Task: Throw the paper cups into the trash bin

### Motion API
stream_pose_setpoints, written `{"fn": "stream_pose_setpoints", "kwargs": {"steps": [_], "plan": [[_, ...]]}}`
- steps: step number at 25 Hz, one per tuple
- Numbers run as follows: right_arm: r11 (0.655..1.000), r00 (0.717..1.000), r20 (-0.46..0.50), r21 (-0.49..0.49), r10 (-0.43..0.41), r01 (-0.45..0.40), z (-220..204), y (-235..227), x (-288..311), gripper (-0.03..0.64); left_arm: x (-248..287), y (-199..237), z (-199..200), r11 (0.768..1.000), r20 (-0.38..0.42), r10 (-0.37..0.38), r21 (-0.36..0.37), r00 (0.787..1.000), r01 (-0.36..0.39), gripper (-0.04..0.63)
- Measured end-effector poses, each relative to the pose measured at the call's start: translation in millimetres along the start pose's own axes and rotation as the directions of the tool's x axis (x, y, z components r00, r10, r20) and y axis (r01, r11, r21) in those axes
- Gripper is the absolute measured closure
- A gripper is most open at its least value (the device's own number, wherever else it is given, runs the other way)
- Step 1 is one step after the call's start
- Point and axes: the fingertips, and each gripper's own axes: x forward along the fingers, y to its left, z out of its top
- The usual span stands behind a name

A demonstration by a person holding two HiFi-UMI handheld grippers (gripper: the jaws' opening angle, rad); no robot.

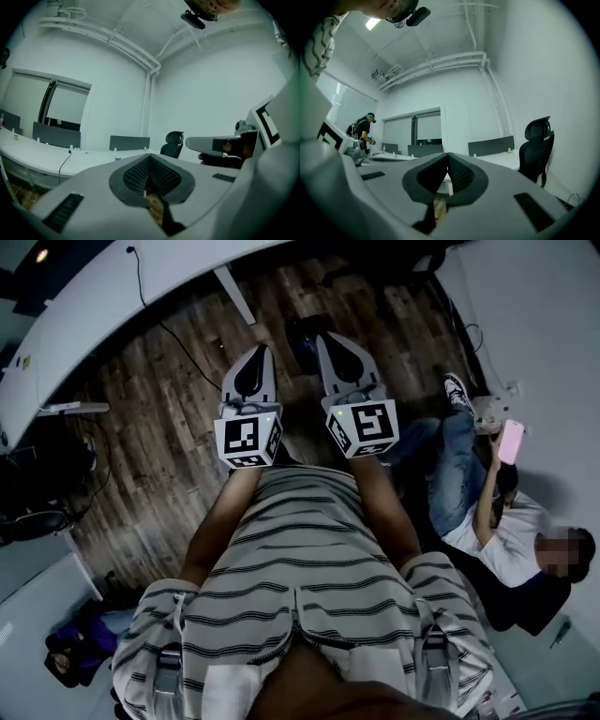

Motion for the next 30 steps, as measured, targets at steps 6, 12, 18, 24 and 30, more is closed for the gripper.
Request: {"fn": "stream_pose_setpoints", "kwargs": {"steps": [6,12,18,24,30], "plan": [[0.996,0.996,-0.015,0.016,-0.087,0.087,1,-26,94,0.600,89,60,14,0.997,-0.023,-0.077,0.009,0.997,0.078,0.572],[0.986,0.985,-0.033,0.014,-0.168,0.168,2,-51,195,0.600,181,123,29,0.988,-0.048,-0.154,0.007,0.987,0.155,0.572],[0.973,0.973,-0.037,0.023,-0.230,0.230,1,-76,263,0.600,239,165,38,0.979,-0.058,-0.199,0.033,0.978,0.201,0.572],[0.962,0.961,-0.059,0.015,-0.270,0.271,-5,-91,318,0.600,286,199,33,0.972,-0.077,-0.229,0.034,0.970,0.233,0.572],[0.963,0.960,-0.082,0.008,-0.269,0.270,-10,-103,342,0.600,311,205,23,0.975,-0.103,-0.219,0.009,0.970,0.221,0.571]]}}
